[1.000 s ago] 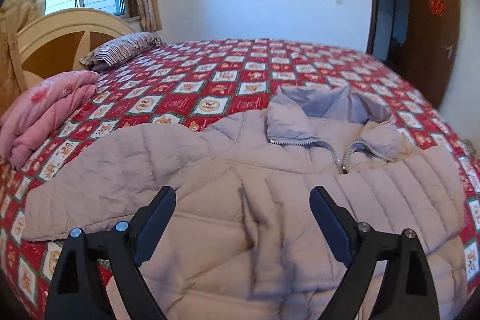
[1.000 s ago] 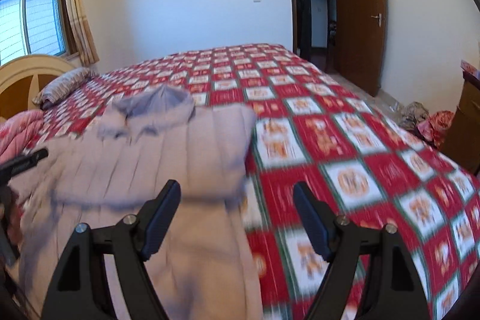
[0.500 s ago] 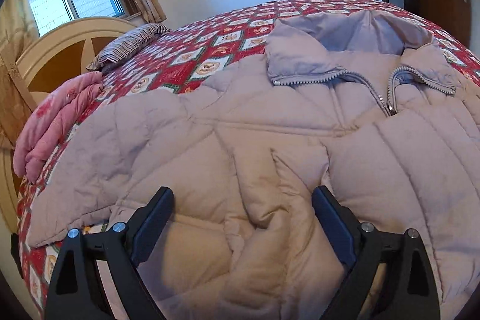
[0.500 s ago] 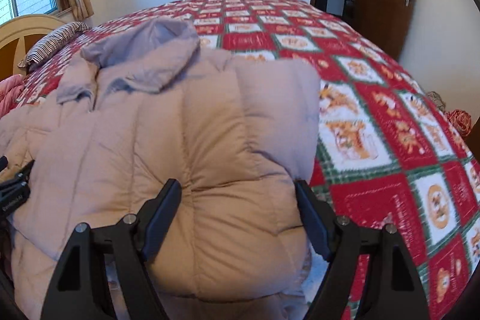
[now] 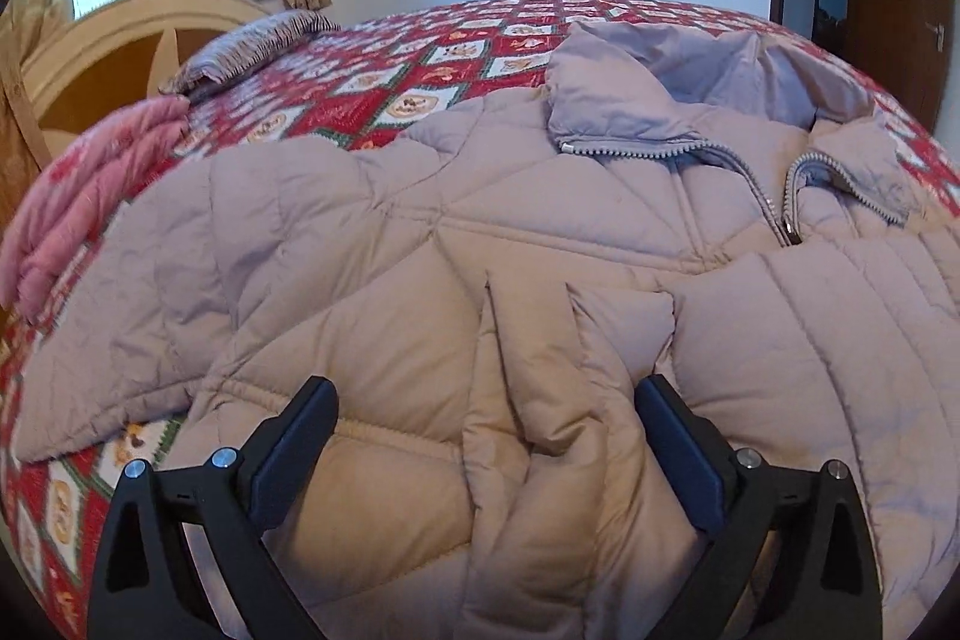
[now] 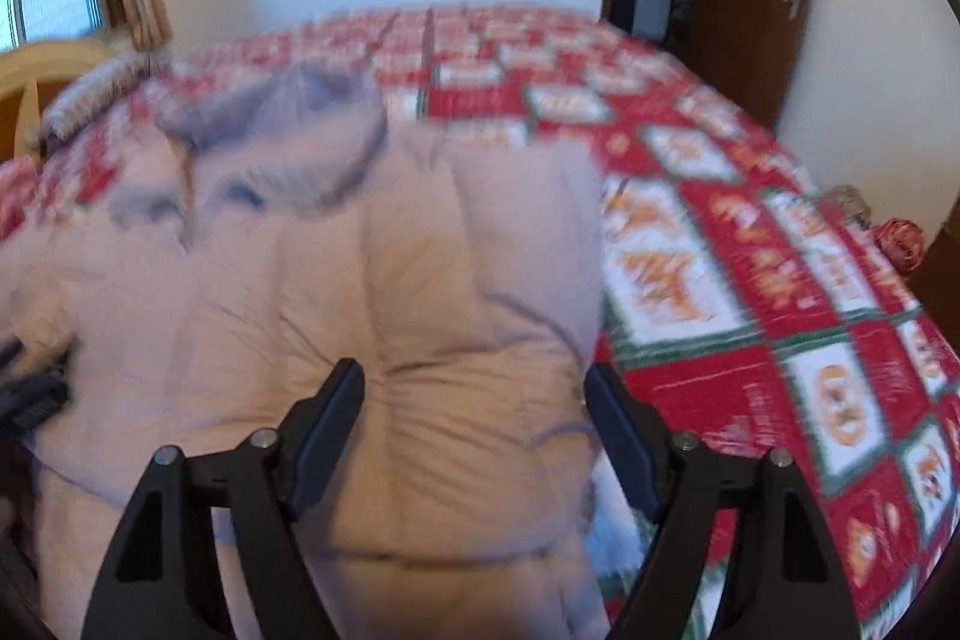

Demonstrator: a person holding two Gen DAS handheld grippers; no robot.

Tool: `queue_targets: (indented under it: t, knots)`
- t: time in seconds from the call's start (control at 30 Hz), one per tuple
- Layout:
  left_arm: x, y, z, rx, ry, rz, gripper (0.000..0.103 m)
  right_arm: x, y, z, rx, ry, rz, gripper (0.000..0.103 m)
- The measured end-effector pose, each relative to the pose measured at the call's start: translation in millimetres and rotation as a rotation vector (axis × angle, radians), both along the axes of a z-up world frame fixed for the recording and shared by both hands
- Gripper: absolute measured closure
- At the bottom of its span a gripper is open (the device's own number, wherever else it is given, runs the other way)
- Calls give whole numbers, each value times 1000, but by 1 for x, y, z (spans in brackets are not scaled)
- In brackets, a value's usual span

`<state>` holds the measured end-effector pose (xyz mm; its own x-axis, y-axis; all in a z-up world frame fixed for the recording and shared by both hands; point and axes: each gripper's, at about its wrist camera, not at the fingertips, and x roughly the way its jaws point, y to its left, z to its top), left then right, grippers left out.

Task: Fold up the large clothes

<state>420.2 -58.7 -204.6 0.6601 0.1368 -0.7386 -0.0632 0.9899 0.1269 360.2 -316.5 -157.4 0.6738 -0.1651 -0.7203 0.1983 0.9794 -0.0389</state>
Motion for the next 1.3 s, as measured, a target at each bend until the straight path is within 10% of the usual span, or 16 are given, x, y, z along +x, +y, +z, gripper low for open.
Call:
queue_targets:
  t: [0.17, 0.47, 0.93, 1.13, 1.3]
  knots:
    - [-1, 1, -1, -15, 3, 0, 2, -5, 45, 27, 13, -48, 93, 22]
    - [-1, 7, -1, -52, 10, -1, 1, 30, 82, -42, 16, 103, 190, 21]
    - [-3, 19, 11, -92, 42, 1, 1, 32, 91, -50, -63, 131, 186, 18]
    - [-56, 92, 78, -122, -81, -18, 1, -4, 83, -6, -31, 38, 170, 11]
    - [-78, 210, 73, -51, -66, 180, 1, -47, 90, 4, 5, 23, 246, 8]
